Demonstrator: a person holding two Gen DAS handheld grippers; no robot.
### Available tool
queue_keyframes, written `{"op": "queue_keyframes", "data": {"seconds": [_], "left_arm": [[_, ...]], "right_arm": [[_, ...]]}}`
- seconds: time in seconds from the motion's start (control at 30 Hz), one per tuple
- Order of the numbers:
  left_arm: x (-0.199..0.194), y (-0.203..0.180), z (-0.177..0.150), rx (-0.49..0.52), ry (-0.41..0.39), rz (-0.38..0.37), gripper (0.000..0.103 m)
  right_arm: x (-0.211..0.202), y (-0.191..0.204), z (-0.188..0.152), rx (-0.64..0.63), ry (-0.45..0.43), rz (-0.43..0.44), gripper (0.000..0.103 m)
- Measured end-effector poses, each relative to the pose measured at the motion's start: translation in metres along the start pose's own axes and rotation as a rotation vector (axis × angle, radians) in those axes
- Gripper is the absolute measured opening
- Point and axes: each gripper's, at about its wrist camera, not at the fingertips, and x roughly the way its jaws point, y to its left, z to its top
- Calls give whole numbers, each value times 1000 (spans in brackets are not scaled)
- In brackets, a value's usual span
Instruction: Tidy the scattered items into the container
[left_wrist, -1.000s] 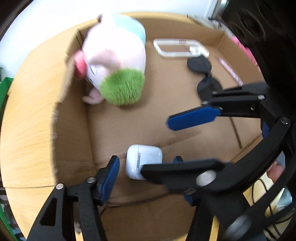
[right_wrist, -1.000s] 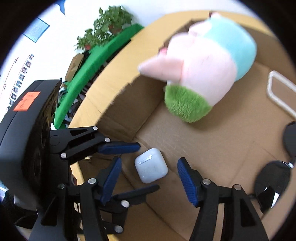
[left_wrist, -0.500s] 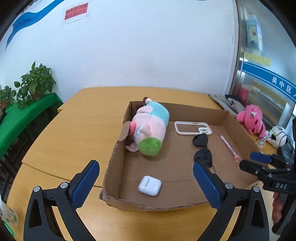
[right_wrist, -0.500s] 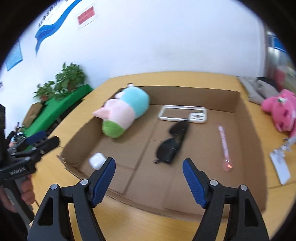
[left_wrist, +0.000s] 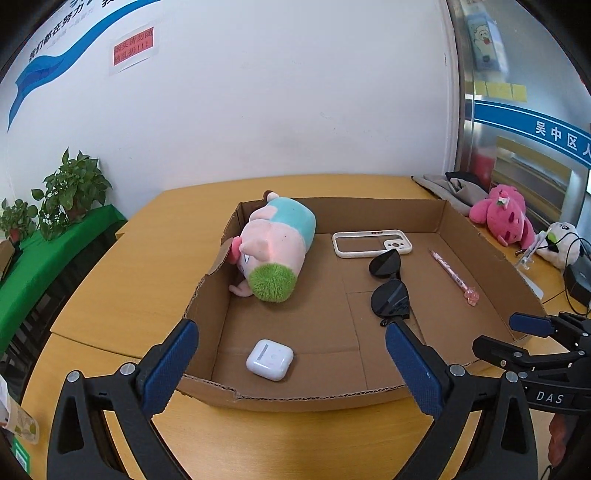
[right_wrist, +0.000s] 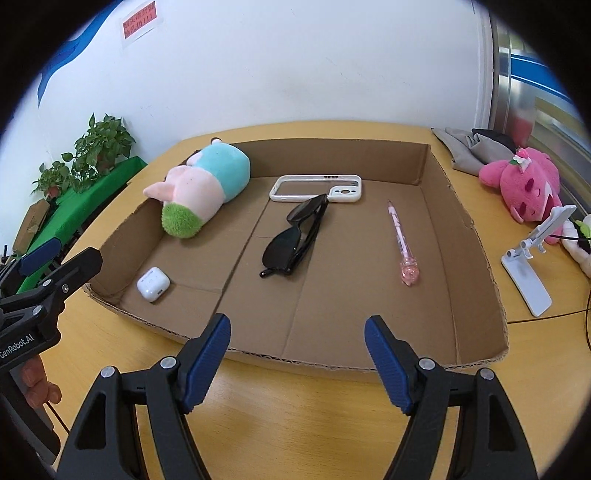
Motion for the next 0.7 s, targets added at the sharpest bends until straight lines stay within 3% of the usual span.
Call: {"op": "queue_keyframes", "data": {"seconds": [0.4, 0.63, 0.7], "left_arm": [[30, -16, -16, -1, 9, 20, 103], [51, -34, -37, 79, 6, 29, 103], [51, -33, -40, 61, -28, 39, 103]], "right_arm": [[17, -5, -6, -16, -7, -24, 75], [23, -9, -15, -9, -82, -29, 81], [23, -8, -17, -18, -108, -41, 84]]}}
